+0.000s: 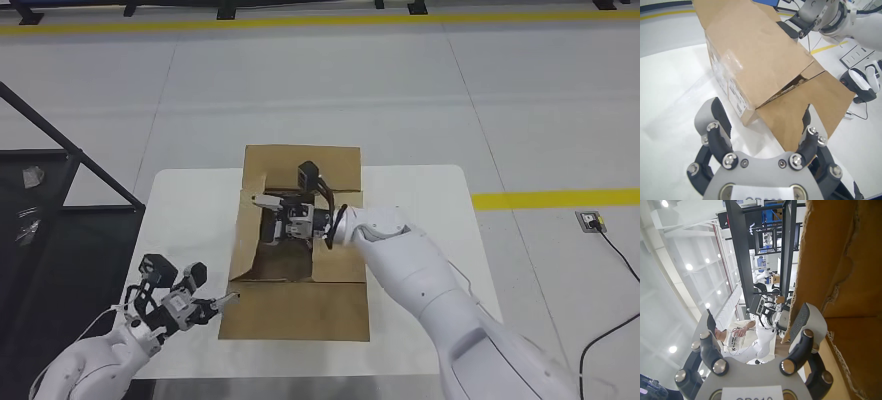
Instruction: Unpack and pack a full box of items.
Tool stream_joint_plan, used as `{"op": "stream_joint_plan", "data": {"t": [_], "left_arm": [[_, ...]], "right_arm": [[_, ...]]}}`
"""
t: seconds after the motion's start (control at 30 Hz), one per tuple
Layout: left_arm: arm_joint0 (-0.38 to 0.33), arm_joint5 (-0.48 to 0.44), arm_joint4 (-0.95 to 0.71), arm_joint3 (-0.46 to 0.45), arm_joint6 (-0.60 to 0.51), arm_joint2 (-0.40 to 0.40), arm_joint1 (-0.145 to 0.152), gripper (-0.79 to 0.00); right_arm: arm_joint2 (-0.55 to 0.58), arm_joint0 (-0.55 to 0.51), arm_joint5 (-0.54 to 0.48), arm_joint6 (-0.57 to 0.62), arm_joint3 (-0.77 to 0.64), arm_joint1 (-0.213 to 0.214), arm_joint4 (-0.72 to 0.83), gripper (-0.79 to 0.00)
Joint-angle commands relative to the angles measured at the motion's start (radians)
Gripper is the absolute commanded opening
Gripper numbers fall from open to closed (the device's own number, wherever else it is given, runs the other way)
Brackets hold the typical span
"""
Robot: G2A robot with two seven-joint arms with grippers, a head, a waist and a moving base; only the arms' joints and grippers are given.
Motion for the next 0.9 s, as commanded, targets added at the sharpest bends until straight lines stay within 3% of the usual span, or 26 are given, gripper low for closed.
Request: {"op": "stream_joint_plan", "data": {"t": [0.0,0.43,0.67,0.87], "left_arm": [[-0.013,0.066,0.026,-0.008,0.000,0.031,-0.004,0.000],[-0.054,0.273,-0.100,-0.006,0.045,0.083,-0.021,0.000],[-0.015,0.280,-0.146,0.004,0.068,0.003,-0.017,0.000],[0.028,0.280,-0.187,0.040,0.075,-0.107,-0.009,0.000]], "right_arm": [[-0.003,0.003,0.006,0.000,0.001,-0.008,-0.008,0.000],[0.007,0.008,-0.027,0.089,0.008,-0.053,0.009,0.000],[0.035,0.024,-0.121,0.110,0.031,-0.048,0.007,0.000],[0.073,0.018,-0.178,0.142,0.003,-0.009,-0.004,0.000]]}}
